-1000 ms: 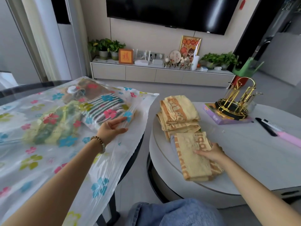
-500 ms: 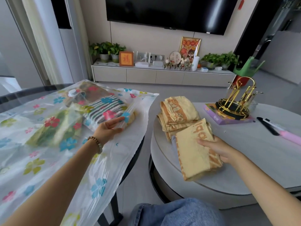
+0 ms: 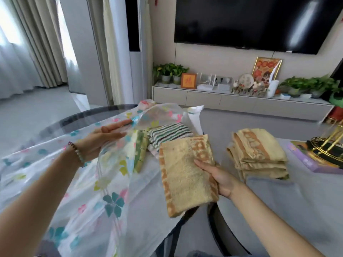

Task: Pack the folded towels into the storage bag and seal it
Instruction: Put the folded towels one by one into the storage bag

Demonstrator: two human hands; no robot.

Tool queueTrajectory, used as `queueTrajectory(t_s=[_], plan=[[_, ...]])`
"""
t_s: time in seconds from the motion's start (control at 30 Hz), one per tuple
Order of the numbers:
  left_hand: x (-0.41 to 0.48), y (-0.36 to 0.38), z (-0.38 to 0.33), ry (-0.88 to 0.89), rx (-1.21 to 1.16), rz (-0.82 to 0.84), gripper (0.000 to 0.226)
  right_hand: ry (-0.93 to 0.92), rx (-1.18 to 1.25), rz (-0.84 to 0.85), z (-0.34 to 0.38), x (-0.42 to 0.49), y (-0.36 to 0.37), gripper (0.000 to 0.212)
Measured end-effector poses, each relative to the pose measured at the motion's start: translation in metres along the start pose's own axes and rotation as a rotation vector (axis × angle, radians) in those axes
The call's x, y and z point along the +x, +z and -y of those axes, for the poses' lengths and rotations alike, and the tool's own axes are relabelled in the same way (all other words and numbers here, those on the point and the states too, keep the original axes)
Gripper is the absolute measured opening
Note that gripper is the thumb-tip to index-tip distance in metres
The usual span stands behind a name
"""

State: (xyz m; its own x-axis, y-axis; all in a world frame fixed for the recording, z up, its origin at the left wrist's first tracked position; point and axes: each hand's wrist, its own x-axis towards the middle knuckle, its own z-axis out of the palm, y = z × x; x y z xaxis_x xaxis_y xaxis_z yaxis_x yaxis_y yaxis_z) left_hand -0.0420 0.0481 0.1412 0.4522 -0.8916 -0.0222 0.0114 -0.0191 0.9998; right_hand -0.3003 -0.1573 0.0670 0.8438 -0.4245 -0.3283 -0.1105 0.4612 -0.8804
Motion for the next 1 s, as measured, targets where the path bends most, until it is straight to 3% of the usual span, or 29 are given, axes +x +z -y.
queueTrajectory(t_s=[0.1, 0.17, 0.27, 0.33, 0.4, 0.5, 0.57, 0.63, 0.7, 0.9, 1.0], plan=[[-0.015, -0.020, -0.024, 0.031, 0.016, 0.008, 0.067, 0.007, 0.002, 0.013, -0.012, 0.030, 0.048, 0.056], [-0.017, -0.024, -0.044, 0.071, 0.009, -0.010, 0.059, 0.021, 0.014, -0.008, -0.021, 0.046, 0.080, 0.052], [-0.014, -0.029, -0.064, 0.100, -0.013, -0.012, 0.068, 0.031, -0.073, -0.046, -0.042, 0.064, 0.122, 0.052], [-0.013, -0.036, -0.062, 0.079, -0.075, -0.002, 0.051, 0.012, -0.428, -0.059, -0.053, 0.065, 0.141, 0.078], [-0.012, -0.040, -0.050, 0.041, -0.098, 0.002, 0.043, -0.141, -0.941, -0.157, -0.062, 0.061, 0.144, 0.092], [-0.012, -0.046, -0.029, 0.001, -0.159, 0.074, 0.043, -0.607, -1.482, -0.375, -0.065, 0.043, 0.140, 0.077], [-0.010, -0.048, -0.020, -0.015, -0.218, 0.131, 0.044, -0.820, -1.577, -0.199, -0.076, 0.050, 0.128, 0.063], [-0.009, -0.049, -0.015, -0.024, -0.236, 0.158, 0.042, -0.764, -1.656, 0.196, -0.089, 0.065, 0.119, 0.060], [-0.009, -0.050, -0.014, -0.027, -0.240, 0.172, 0.040, -0.609, -1.717, 0.434, -0.102, 0.078, 0.121, 0.076], [-0.006, -0.054, -0.004, -0.034, -0.242, 0.237, 0.041, -0.386, -1.694, 0.304, -0.107, 0.133, 0.166, 0.091], [-0.003, -0.054, 0.001, -0.062, -0.297, 0.286, 0.044, -0.304, -1.702, 0.204, -0.097, 0.165, 0.187, 0.065]])
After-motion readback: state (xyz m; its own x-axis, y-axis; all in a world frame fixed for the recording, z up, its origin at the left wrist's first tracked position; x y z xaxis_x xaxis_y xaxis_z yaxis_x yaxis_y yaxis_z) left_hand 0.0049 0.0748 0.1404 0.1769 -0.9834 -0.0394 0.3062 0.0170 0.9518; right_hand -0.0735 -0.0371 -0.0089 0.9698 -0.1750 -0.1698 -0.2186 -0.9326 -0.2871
